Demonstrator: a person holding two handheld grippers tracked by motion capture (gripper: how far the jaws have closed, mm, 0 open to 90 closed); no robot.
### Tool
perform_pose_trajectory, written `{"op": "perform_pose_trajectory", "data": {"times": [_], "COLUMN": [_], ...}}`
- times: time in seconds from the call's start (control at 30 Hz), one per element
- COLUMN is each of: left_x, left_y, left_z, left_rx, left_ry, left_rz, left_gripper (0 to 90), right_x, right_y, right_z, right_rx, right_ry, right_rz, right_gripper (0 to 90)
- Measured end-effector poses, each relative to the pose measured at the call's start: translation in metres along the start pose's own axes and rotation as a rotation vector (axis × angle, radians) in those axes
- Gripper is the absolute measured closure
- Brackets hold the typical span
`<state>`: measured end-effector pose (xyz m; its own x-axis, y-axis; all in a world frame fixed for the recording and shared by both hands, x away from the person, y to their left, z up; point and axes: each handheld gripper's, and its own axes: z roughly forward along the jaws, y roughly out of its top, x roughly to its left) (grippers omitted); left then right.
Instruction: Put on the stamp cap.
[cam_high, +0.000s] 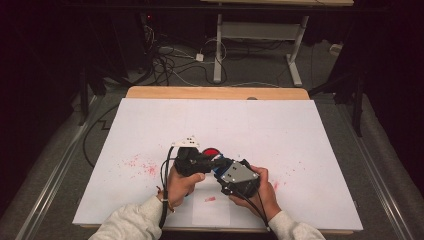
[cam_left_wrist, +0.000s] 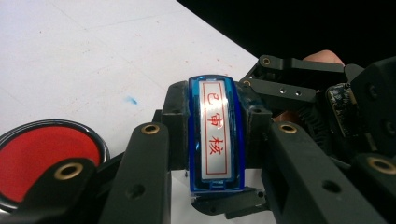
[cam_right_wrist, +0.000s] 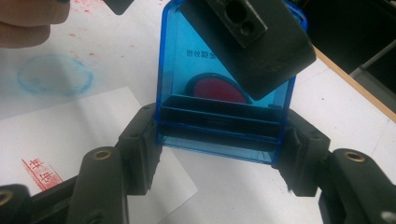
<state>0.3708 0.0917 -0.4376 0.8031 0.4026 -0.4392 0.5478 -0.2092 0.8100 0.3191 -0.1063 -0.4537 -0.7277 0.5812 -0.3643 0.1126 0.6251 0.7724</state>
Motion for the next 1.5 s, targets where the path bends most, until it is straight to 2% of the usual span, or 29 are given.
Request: {"op": "perform_pose_trajectory", "data": {"times": [0.17,0.43,0.5,0.53,0.6,0.67,0.73,0.87,1.1,1.37,1.5], "left_x": [0.001,0.004,0.004,0.003,0.002,0.0,0.0,-0.002,0.0,-0.001,-0.002], "left_y": [-0.002,-0.001,-0.002,-0.002,-0.001,0.001,0.001,0.001,0.0,0.0,0.001], "left_z": [0.003,0.005,0.008,0.008,0.007,0.004,0.002,0.003,0.001,-0.001,-0.002], "left_rx": [0.014,0.044,0.062,0.057,0.047,0.043,0.034,0.029,-0.014,-0.053,-0.059], "left_ry": [0.006,-0.016,-0.029,-0.02,-0.027,-0.017,-0.026,-0.006,-0.012,0.005,-0.001], "left_rz": [-0.003,-0.011,-0.012,-0.007,-0.01,0.006,-0.004,-0.003,-0.03,-0.022,-0.022], "left_gripper": [68.4,68.3,68.3,68.3,68.2,68.3,68.2,68.2,68.0,68.0,68.0], "right_x": [0.002,0.004,0.007,0.009,0.007,0.007,0.006,0.004,-0.001,-0.004,-0.004], "right_y": [-0.001,-0.001,0.0,0.003,0.002,0.003,0.003,0.001,0.0,-0.001,-0.001], "right_z": [0.002,0.002,0.002,0.002,0.002,0.0,0.0,0.0,0.0,0.0,0.0], "right_rx": [0.014,0.02,0.014,0.026,0.009,-0.009,-0.022,-0.039,-0.053,-0.067,-0.063], "right_ry": [-0.003,-0.003,-0.006,-0.011,0.004,-0.005,0.005,0.012,0.02,-0.009,0.001], "right_rz": [-0.013,-0.038,-0.063,-0.079,-0.045,-0.037,-0.036,-0.026,-0.004,0.033,0.042], "right_gripper": [39.7,39.0,36.1,35.4,35.8,36.5,36.6,36.8,36.3,27.9,25.7]}}
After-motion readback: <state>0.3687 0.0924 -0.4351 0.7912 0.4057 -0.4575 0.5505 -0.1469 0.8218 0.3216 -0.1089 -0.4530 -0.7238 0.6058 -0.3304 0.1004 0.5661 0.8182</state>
